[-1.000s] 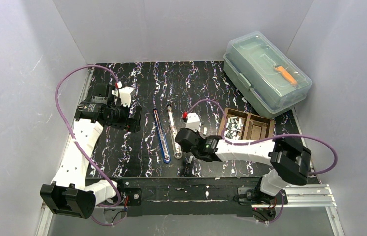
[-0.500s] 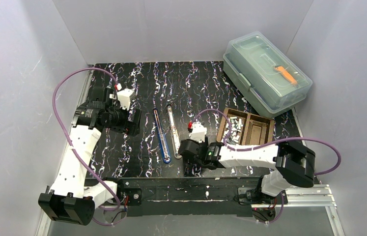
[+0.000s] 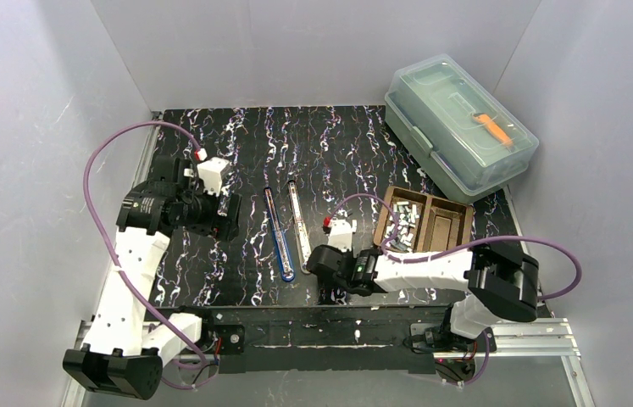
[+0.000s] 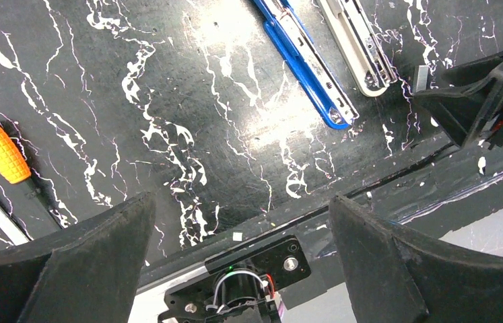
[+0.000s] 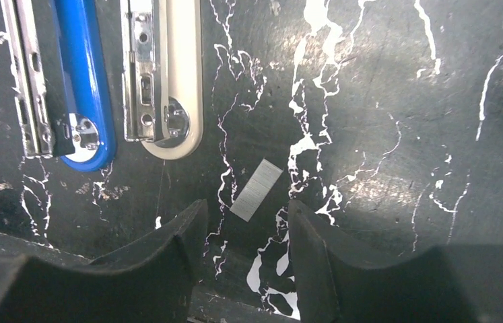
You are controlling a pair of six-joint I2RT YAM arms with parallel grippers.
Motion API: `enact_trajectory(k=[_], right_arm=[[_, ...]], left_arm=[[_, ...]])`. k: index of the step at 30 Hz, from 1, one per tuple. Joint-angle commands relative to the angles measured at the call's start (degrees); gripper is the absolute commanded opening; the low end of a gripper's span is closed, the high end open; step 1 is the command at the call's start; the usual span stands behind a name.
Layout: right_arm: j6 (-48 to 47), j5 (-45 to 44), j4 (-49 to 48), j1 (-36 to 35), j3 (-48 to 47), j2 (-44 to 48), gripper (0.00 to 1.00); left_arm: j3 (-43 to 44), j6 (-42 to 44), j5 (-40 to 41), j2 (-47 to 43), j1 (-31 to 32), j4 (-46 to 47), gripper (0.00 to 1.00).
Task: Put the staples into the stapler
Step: Pick up the staple from the center of the board.
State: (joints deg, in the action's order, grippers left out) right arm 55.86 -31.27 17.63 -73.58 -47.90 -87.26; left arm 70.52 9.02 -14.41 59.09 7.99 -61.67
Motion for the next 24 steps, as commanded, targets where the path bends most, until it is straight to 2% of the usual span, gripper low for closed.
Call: enact_trajectory(k=[1,24], right_arm=[[1.2,0.9,-1.9,-0.8,-1.4,-2.3,0.55],[-1.3,-2.6,0.1,-0.8,-6.7,-9.1,0.47]], left_arm=[[1.2,0.4,-0.4,-1.9,-0.1,-2.3,0.99],[1.8,0.3,-0.1,-1.0,-0.2,-2.2,0.99]])
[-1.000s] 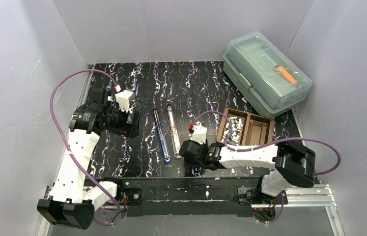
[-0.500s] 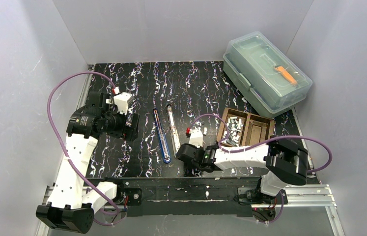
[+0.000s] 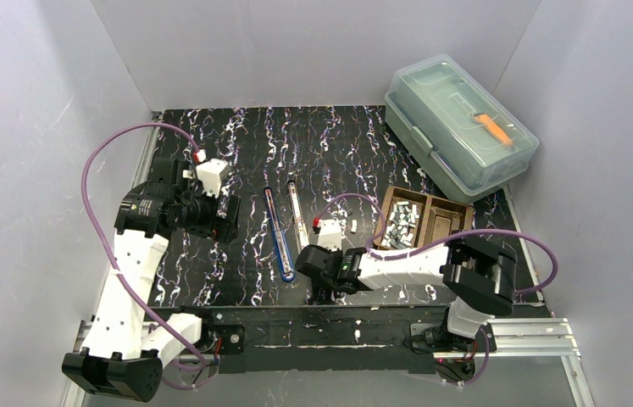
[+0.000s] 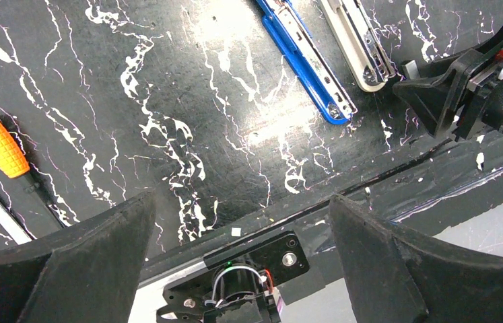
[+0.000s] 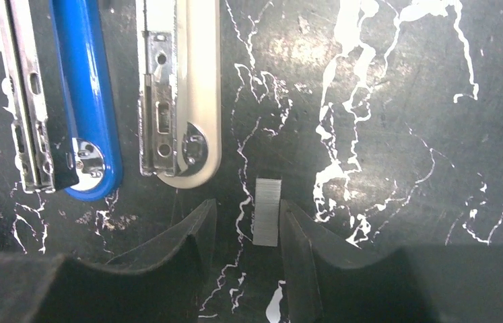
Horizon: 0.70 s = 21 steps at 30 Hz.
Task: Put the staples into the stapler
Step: Pick up the staple from the center of the board.
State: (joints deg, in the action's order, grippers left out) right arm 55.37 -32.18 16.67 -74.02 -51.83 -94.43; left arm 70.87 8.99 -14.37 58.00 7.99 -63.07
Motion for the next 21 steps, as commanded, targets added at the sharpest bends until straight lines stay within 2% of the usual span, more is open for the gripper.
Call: enact_trajectory(k=[1,14,21], right_arm=[[-0.9,-1.8,1.3,-0.3,-3.0,-2.2,0.47],[-1.4,-4.9,3.2,-0.2,-2.4,-2.6,0.38],[-1.9,-5.4,2.8,-0.2,-2.4,-3.0,0.28]], left_arm=[[1.5,0.2,-0.2,0.2,-0.2,-0.7,0.99],[1.3,-0.6,-1.6,1.1,-0.2,0.4,0.99],[0.0,-0.4,-1.2,0.9,-0.1,0.4,0.99]])
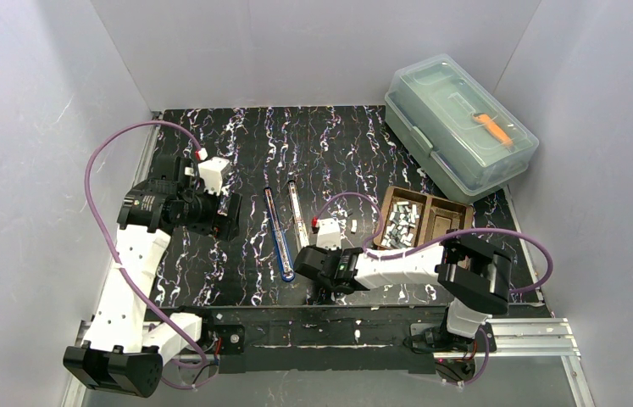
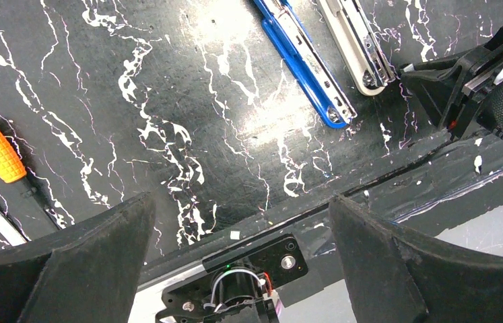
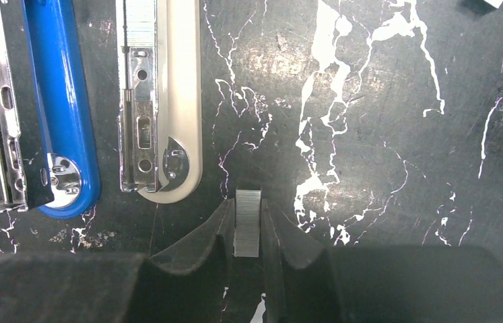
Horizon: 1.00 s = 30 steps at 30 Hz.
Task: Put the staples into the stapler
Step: Pick up the staple from the center of the board.
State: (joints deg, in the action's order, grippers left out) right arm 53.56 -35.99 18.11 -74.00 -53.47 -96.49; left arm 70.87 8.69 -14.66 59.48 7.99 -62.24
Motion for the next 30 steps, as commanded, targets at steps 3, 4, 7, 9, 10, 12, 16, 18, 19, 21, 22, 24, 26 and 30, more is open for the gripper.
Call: enact_trajectory(k=[3,4,7,9,10,12,16,18,19,21,22,24,26,30], right_arm=[[-0.8,-1.4,0.0,-0.3,-0.1,-0.7,0.27],[-1.0,-1.3,0.2,-0.3,-0.5,-1.0,0.28],[-1.5,-1.4,1.6,-0.3,-2.0,-2.0,0.29],[-1.7,-1.4,1.8,-0.3,-2.3,-2.1,0.29],[-1.9,-1.4,1.8,-0.3,-2.3,-2.0,0.29],[-1.5,-1.4,1.6,-0.3,-1.9,-1.6,0.28],[-1.2,-1.8,2.0,-0.3,-1.8,-1.1,0.19],[-1.1,-2.2,3.1,-0.3,-2.2,-0.6,0.13],[-1.1,-2.6,3.9,-0.3,-2.6,-0.2,0.11],[-1.2,-3.5,6.0,-0.3,-3.7,0.8,0.06],[-1.3,-4.0,7.1,-0.3,-4.5,1.6,0.04],[-1.5,-4.7,8.8,-0.4,-5.8,3.5,0.02],[-2.0,-5.3,9.4,-0.6,-6.9,5.6,0.01],[-3.8,-6.3,9.5,-1.0,-11.0,7.4,0.01]], left_arm=[[-1.0,0.6,-0.4,-0.8,-0.2,-0.5,0.99],[-1.4,0.7,-0.3,-0.7,-0.2,-0.5,0.99],[-2.2,0.9,-0.4,-0.8,-0.2,-0.3,0.99],[-2.3,0.9,-0.5,-1.1,-0.2,-0.2,0.99],[-2.4,1.0,-0.5,-1.3,-0.2,-0.2,0.99],[-2.0,0.9,-0.4,-1.3,-0.2,-0.2,0.99],[-1.4,1.2,-0.2,-1.0,-0.2,-0.2,0.99],[-1.2,1.2,-0.3,-0.6,-0.2,-0.1,0.99],[-1.4,1.3,-0.6,-0.5,-0.2,0.0,0.99],[-2.5,1.6,-0.8,-0.5,-0.2,0.6,0.99],[-3.3,1.9,-0.7,-0.5,-0.2,1.0,0.99],[-4.6,2.4,-0.5,-0.6,-0.2,1.7,0.99],[-5.4,2.8,-0.6,-0.5,-0.2,1.9,0.99],[-5.1,2.4,-1.3,0.3,-0.2,2.1,0.99]])
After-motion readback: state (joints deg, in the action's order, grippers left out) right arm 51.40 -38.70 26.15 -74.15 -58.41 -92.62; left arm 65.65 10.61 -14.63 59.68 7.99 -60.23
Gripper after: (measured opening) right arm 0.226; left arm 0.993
